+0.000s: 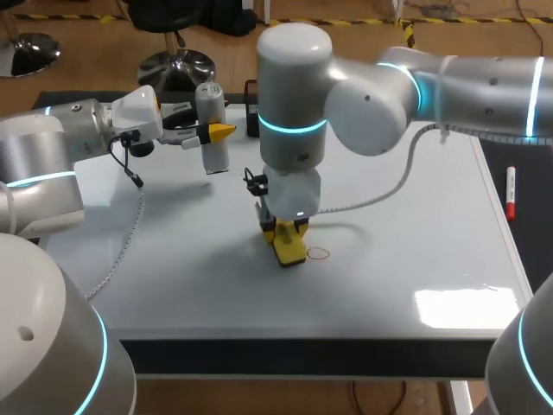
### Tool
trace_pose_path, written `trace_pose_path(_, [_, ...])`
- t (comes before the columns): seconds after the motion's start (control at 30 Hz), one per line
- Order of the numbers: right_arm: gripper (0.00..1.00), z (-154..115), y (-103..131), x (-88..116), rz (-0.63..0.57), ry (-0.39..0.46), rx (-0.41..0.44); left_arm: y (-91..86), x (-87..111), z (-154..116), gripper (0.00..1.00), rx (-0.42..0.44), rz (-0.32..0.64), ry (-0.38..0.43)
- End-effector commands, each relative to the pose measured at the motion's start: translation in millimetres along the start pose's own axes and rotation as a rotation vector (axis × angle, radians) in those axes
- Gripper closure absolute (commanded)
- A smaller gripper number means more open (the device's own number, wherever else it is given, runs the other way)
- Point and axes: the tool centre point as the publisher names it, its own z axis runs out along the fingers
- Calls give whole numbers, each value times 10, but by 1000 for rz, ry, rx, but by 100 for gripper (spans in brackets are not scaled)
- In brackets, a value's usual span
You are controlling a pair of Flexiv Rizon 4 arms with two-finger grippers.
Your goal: Pick up the inspection probe, press it on each red-marked spot on the whiteboard one by one, put down the probe, pick up the eraser, and wipe off all the red marks.
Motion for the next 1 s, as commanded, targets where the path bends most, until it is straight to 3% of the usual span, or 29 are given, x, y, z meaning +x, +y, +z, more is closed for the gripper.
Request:
trace_pose_path(0.03, [100, 59, 53, 23, 5, 1, 9, -3, -5, 2, 100, 2, 1, 1])
trace_pose_path(0.5, [100, 139, 198, 83, 40, 6, 8, -3, -5, 2, 100, 2, 1, 1])
trace_pose_path(1.0, [100, 303, 243, 333, 102, 13, -12, -3, -5, 2, 100, 2, 1, 1])
